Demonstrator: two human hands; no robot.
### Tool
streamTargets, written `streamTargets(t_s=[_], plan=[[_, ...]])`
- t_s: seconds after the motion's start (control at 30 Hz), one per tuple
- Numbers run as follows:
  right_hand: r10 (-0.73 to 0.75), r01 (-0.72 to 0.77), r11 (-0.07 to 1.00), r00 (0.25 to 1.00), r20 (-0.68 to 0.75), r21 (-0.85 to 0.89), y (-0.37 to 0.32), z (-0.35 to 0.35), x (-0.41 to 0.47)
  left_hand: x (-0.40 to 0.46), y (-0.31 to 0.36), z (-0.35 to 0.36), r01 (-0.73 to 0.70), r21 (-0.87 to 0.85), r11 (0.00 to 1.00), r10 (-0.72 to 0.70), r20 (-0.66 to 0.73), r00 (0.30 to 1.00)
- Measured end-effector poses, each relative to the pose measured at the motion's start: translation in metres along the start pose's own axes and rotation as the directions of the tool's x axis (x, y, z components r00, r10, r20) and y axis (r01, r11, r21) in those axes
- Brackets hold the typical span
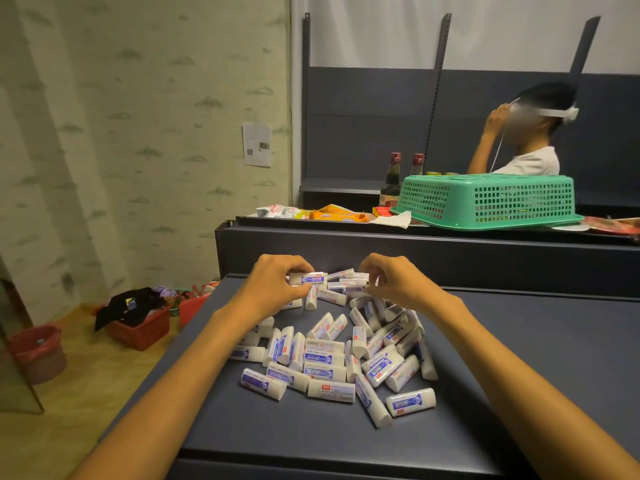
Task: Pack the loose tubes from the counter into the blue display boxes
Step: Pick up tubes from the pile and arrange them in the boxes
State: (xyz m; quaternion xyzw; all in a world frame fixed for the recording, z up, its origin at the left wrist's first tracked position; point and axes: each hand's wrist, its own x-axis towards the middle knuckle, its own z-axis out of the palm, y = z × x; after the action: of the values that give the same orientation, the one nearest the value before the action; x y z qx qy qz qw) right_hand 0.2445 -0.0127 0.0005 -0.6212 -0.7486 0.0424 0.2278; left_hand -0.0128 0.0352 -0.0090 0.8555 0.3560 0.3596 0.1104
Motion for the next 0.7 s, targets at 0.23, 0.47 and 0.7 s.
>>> streamTargets(t_s=[0.23, 0.47, 0.7], plan=[[0.022, -0.002, 0.98, 0.995, 0.099, -0.199, -0.012, 0.0, 0.006, -0.001, 0.002, 0.001, 0.0, -0.016, 1.0, 0.0, 0.012, 1.0], [0.06, -0.047, 0.993, 0.991, 0.116, -0.109, -0.011, 0.001, 0.005, -0.006, 0.003, -0.005, 0.004, -0.025, 1.0, -0.004, -0.002, 1.0], [0.101, -0.104, 0.975, 0.995, 0.025, 0.194, -0.014, -0.007, -0.006, -0.011, 0.004, -0.009, 0.0, -0.043, 0.999, -0.001, -0.007, 1.0]])
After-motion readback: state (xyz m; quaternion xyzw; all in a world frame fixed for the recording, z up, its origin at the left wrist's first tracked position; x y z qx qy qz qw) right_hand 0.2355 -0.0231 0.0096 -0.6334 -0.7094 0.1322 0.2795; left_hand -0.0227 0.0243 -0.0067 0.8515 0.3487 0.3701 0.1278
